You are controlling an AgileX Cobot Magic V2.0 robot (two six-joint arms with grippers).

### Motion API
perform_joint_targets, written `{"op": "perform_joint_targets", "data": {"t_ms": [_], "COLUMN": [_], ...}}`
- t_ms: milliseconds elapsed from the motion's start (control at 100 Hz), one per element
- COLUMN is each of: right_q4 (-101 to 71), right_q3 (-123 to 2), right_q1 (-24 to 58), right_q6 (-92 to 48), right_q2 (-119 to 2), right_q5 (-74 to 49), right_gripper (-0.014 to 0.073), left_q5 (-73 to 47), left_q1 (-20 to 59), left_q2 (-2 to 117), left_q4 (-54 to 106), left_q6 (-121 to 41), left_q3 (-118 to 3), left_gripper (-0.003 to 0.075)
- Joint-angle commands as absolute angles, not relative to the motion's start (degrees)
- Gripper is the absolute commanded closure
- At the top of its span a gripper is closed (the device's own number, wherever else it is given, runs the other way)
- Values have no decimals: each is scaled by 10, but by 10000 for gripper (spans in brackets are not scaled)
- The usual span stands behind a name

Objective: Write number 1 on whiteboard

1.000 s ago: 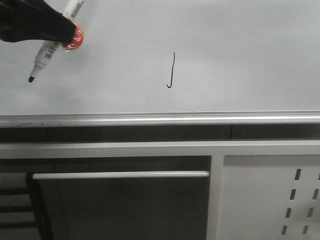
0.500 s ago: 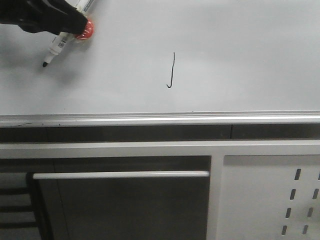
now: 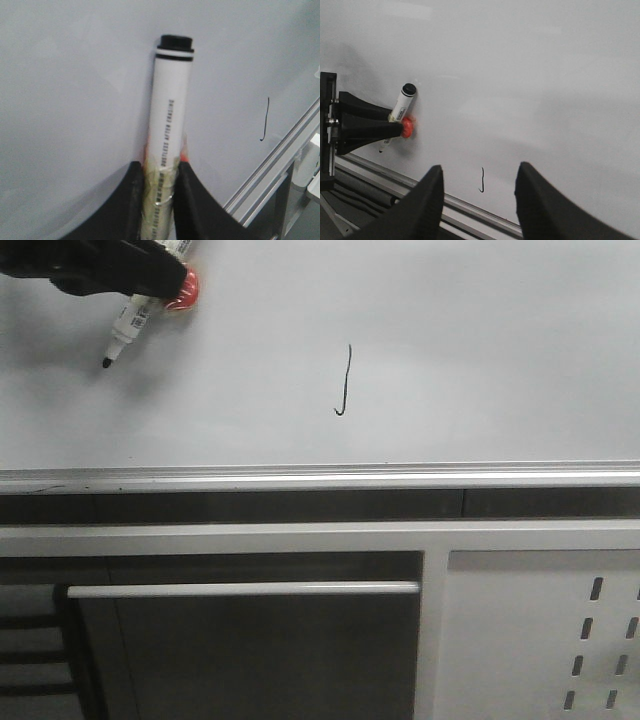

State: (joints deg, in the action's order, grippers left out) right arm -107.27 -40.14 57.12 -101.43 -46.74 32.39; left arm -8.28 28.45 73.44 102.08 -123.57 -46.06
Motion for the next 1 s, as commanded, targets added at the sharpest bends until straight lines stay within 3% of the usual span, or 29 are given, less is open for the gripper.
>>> {"op": "perform_joint_targets", "data": {"t_ms": [0,690,990], "right_q4": [-1061,-1058,-1057], "right_q3": [-419,-419,-419], "right_q1": [571,570,570], "right_q6": [-1017,-1017,-1017], "right_q2": [-464,-464,-463], "right_q5": [315,316,322], "right_gripper": [295,295,295], "left_q5": [-37,41,-46], "left_q1": [284,284,285], "left_q2": [726,758,698], "left_q4": [1064,1030,1064], "left_q6": [-1226,-1240,-1207], "left_q3": [-484,-484,-452], "left_gripper": [741,741,741]}}
